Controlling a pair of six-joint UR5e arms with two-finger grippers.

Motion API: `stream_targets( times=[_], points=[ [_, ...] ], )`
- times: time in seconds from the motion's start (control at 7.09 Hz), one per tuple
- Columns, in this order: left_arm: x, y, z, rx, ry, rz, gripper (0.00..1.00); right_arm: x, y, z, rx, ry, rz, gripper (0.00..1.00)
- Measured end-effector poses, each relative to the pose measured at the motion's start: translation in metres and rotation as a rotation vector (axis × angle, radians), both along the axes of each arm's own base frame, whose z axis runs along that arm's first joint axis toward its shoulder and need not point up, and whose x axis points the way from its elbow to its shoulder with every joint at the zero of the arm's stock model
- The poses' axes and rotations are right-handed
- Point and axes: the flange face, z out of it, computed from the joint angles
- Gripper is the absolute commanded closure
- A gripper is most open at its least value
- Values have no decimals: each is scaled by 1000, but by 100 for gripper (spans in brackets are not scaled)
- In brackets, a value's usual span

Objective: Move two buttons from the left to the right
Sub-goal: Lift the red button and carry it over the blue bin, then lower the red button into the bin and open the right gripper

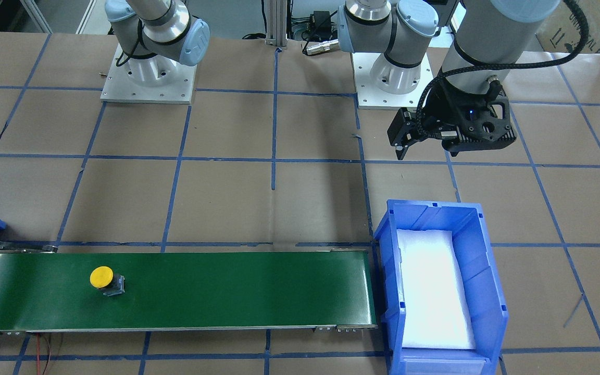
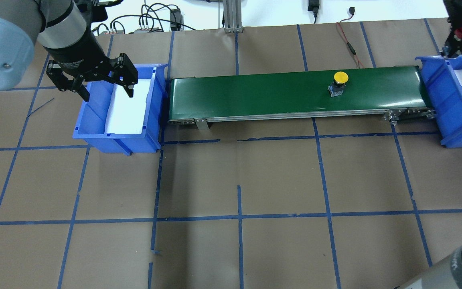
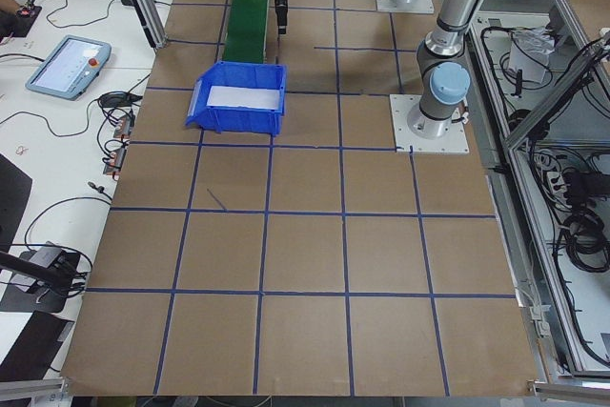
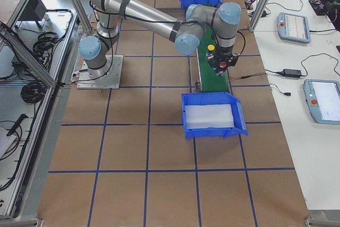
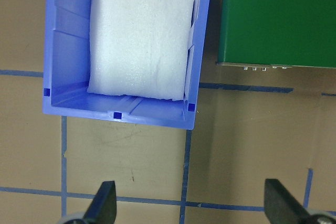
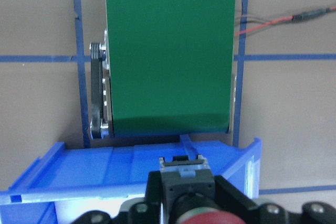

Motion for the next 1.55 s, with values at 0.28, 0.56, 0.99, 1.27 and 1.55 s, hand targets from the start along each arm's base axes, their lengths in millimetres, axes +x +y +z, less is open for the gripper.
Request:
stream_targets(
  times=[0.28,0.56,0.99,1.27,1.55],
  points=[
    [0,0,0,1,0,0,0,-80,11,-29,-8,-66,-75,94],
    [0,0,0,1,1,0,0,-120,-3,-79,14,-67,-95,93],
    [-1,0,0,1,1,0,0,-138,-10,-142,39,-18,-85,87],
    [-1,0,0,1,2,0,0,-136,-5,-167,47,-27,-62,58],
    [-1,0,0,1,2,0,0,-139,2,-180,54,-35,-65,0]
  ],
)
